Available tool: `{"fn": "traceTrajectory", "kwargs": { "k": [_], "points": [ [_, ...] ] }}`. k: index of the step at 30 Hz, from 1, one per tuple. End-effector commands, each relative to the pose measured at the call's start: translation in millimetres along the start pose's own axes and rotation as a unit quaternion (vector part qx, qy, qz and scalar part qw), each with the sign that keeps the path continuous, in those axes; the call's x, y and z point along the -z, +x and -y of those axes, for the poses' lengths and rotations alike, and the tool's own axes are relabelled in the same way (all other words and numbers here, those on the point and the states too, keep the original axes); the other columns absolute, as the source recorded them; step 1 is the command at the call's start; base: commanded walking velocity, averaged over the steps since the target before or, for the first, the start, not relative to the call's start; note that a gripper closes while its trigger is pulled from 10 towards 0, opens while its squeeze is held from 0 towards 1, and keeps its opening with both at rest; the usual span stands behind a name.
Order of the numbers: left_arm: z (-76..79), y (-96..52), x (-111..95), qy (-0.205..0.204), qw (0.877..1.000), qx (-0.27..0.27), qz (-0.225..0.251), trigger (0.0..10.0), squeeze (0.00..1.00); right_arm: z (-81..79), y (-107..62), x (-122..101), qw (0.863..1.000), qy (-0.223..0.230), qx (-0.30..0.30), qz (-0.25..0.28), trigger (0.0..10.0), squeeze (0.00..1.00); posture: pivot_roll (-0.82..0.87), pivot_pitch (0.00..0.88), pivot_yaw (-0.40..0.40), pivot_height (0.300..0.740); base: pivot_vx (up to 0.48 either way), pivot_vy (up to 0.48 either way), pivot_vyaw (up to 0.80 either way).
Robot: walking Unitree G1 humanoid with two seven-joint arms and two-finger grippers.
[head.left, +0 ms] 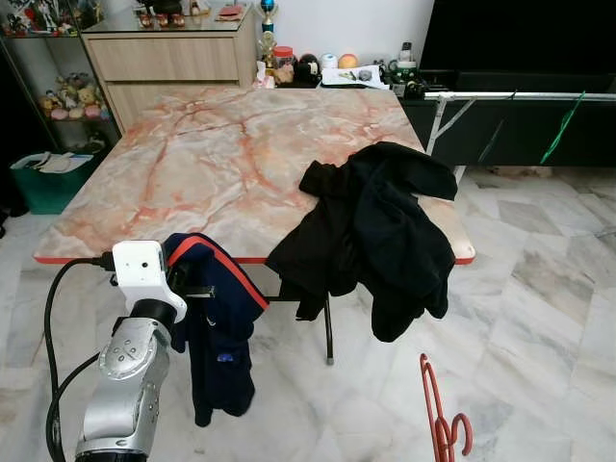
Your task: Hang hanger
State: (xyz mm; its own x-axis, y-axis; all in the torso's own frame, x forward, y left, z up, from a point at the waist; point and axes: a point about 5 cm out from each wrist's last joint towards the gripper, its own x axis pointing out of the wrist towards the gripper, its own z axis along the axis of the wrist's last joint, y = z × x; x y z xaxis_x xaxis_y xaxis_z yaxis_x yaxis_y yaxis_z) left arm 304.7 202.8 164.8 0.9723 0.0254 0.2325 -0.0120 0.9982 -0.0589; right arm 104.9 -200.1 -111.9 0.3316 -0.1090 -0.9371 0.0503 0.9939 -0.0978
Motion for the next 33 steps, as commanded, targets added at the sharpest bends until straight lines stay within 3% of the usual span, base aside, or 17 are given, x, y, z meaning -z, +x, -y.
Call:
{"fn": "traceTrajectory", "kwargs": {
  "k": [1, 15, 33],
  "points": [
    [-2.1, 4.2, -14.2, 0.004, 1.000, 0.002, 0.027, 10.0, 0.00, -18.1, -1.6, 19.6, 0.999, -0.003, -0.025, -0.037, 10.0, 0.00, 0.11, 0.059, 0.043, 0.740, 0.000, 0.000, 0.00],
    [-6.6, 7.0, -20.0, 0.008, 0.999, -0.001, 0.033, 10.0, 0.00, -19.6, -1.3, 17.2, 0.999, -0.006, -0.029, -0.035, 10.0, 0.00, 0.11, 0.064, 0.046, 0.740, 0.000, 0.000, 0.00],
    [-5.3, 2.3, -15.8, 0.002, 1.000, 0.002, 0.026, 10.0, 0.00, -18.2, -1.5, 18.3, 0.999, -0.003, -0.031, -0.033, 10.0, 0.00, 0.12, 0.066, 0.046, 0.740, 0.258, 0.000, 0.00]
  ]
}}
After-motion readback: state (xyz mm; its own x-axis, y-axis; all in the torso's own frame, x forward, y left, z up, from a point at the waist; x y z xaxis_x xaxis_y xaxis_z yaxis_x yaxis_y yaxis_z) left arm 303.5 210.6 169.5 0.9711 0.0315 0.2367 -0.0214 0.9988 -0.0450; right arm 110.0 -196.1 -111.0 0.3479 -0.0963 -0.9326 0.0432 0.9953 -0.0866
